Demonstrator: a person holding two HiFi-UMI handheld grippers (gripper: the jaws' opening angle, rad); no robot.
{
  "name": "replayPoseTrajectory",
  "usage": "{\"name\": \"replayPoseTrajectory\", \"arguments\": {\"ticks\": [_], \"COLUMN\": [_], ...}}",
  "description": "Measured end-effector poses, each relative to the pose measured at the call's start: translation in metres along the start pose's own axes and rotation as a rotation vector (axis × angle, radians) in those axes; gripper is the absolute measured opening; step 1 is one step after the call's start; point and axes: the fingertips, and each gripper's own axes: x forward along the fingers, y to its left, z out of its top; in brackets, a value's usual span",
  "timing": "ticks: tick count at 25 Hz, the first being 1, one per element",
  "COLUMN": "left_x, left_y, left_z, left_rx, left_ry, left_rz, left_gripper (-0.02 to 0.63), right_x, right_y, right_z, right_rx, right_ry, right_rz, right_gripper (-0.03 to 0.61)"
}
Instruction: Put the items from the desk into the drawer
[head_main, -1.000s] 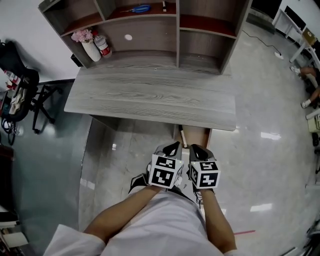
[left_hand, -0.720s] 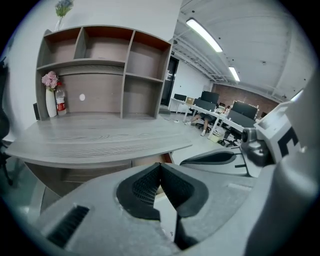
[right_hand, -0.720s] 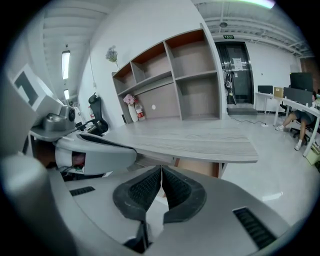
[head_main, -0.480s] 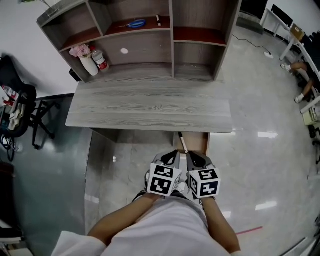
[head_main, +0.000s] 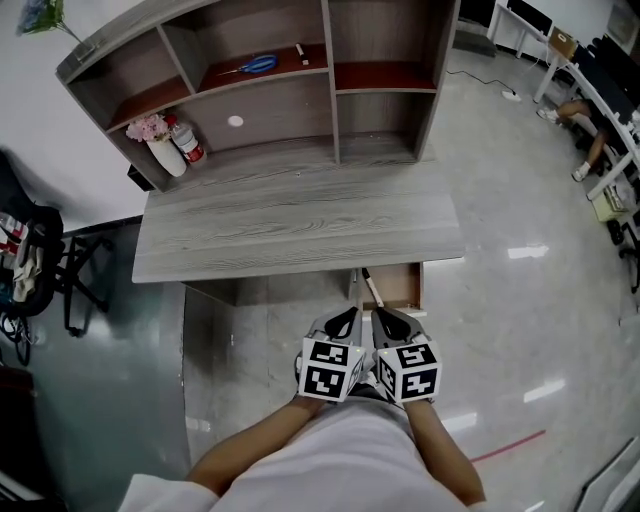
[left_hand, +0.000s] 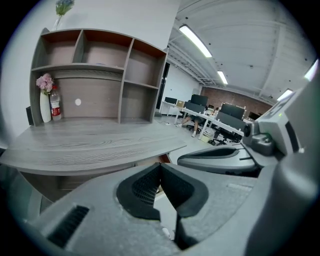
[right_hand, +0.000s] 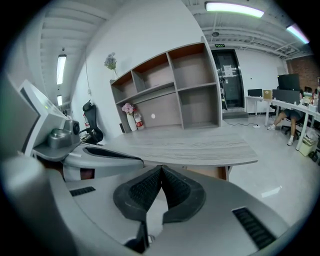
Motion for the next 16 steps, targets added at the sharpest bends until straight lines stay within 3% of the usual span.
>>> {"name": "replayPoseTrajectory", "arguments": {"ticks": [16], "left_x": [-0.0023], "left_y": [-0.0075], "left_z": [-0.0009], "left_rx": [0.023], "left_ry": [0.001], "left_rz": [-0.055], "left_gripper": [0.003], "right_x": [-0.0067], "right_y": [0.0066], "right_z": [-0.0022], "right_rx": [-0.001], "right_ry": [-0.017], "right_rz": [-0.035], "right_gripper": [0.002]}}
